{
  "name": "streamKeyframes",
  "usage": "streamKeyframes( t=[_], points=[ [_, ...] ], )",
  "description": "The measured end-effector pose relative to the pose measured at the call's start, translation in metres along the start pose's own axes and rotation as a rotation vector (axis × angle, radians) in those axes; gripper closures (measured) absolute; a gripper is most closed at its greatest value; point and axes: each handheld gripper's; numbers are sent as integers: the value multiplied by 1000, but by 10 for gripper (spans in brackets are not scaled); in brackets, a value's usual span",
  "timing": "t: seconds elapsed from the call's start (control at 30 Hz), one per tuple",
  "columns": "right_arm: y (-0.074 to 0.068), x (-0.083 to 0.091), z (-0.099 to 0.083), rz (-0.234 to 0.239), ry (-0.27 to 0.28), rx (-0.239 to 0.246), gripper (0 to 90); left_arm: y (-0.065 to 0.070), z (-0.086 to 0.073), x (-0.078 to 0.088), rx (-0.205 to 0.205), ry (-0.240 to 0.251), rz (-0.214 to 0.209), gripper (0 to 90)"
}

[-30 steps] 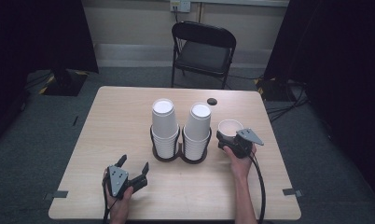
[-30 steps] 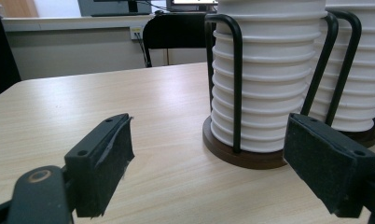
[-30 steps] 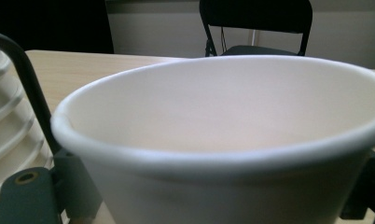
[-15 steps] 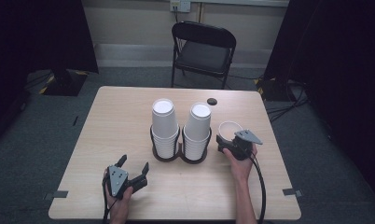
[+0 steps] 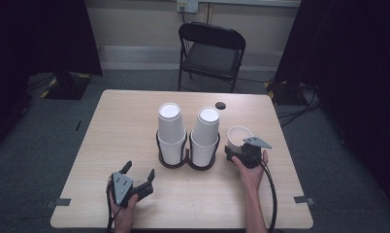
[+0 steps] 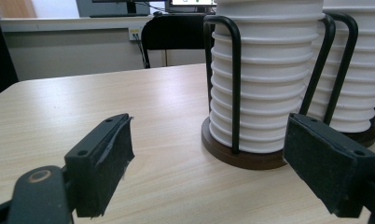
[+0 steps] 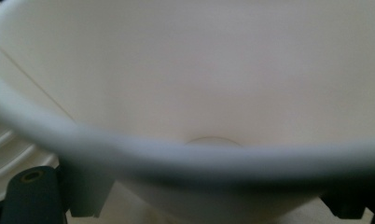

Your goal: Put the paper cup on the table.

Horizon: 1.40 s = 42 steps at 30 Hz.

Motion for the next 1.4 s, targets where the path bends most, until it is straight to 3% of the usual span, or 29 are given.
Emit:
streamKeyframes(
  t=[0.4,0.7,0.93,1.23,1.4],
  points=[
    [1,10,-9,10,-16,-9,136,1,0,0,-6,0,1,157],
    [1,29,-14,12,30,-40,133,0,0,0,2,0,7,157],
    [-7,49,-21,-5,93,-38,143,-1,0,0,29,-6,20,157],
    [-21,75,-32,25,193,-37,164,1,1,-1,16,-30,48,157],
    [-31,87,-38,54,230,-44,163,0,1,-1,31,-40,48,157]
  ],
)
Point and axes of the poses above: each handheld gripper's, and its own axes: x roughly backward along the jaws, z roughly out of its top, y roughly to its right, and after that the axes turned 10 degrees about -x, right-handed
